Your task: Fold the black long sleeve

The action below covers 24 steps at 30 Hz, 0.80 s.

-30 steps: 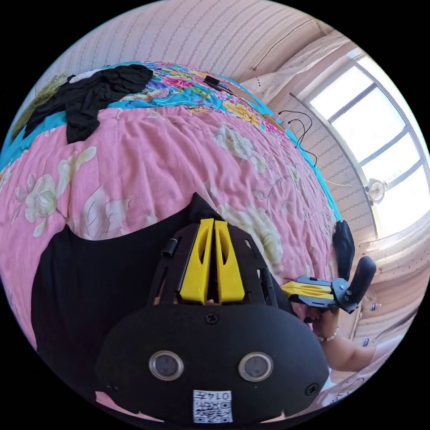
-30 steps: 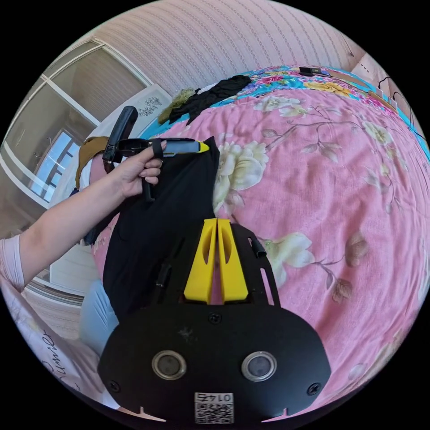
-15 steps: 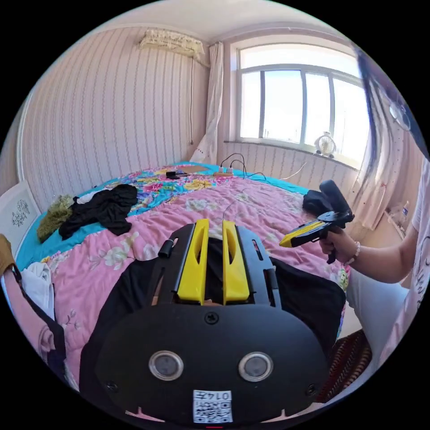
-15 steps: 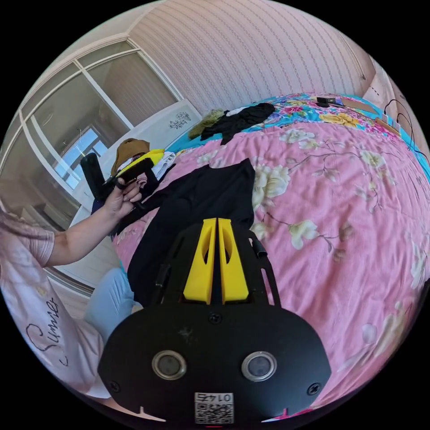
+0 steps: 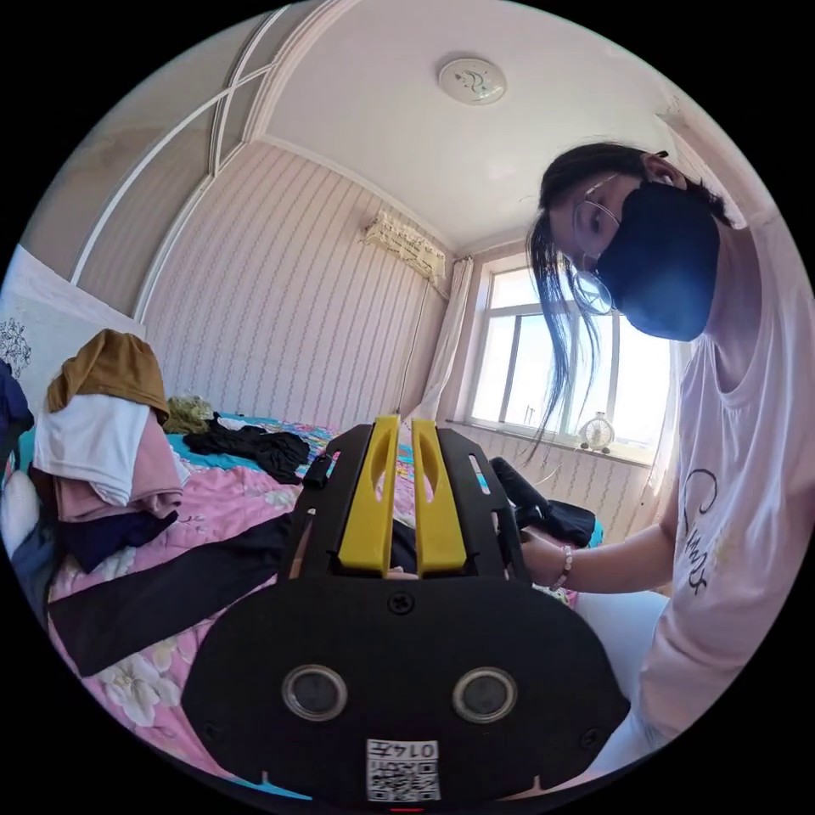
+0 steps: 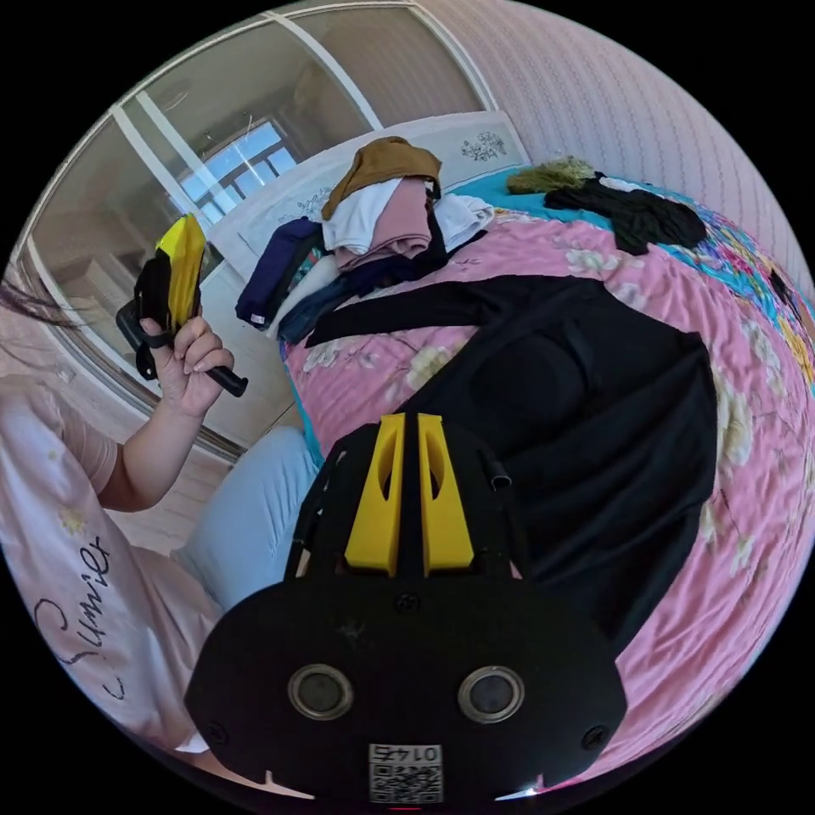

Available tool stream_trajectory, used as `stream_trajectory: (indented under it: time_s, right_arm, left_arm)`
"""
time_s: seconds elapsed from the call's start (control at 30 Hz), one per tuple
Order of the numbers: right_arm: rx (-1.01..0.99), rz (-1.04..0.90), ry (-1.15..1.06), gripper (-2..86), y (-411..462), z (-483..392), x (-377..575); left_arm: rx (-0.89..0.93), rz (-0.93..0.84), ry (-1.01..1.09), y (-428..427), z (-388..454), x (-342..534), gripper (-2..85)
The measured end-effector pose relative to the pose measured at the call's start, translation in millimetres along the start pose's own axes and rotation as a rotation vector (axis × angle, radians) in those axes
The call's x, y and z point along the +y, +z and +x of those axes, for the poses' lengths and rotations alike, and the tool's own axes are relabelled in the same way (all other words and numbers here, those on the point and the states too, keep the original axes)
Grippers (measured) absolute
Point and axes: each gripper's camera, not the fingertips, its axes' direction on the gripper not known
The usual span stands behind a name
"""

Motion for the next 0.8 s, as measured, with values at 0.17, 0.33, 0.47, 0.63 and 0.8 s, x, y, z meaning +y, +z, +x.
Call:
stream_trajectory:
  time_s: [0.17,0.33,0.47,0.63,0.8]
  right_arm:
    - [-0.022,-0.078,-0.141,1.6,80,-70,-33]
    - [-0.042,-0.162,-0.298,1.7,177,-140,-76]
    - [-0.059,-0.223,-0.372,1.8,249,-179,-114]
    - [-0.128,-0.273,-0.432,2.5,343,-230,-180]
    - [-0.122,-0.287,-0.475,4.7,402,-279,-227]
  left_arm:
    - [-0.135,0.008,0.056,-63,-13,7,3.5]
    - [-0.297,-0.005,0.04,-120,-39,22,4.6]
    - [-0.502,-0.078,-0.049,-150,-71,42,5.1]
    - [-0.801,-0.264,-0.341,-179,-139,76,5.6]
    - [-0.774,-0.328,-0.52,-172,-182,100,7.0]
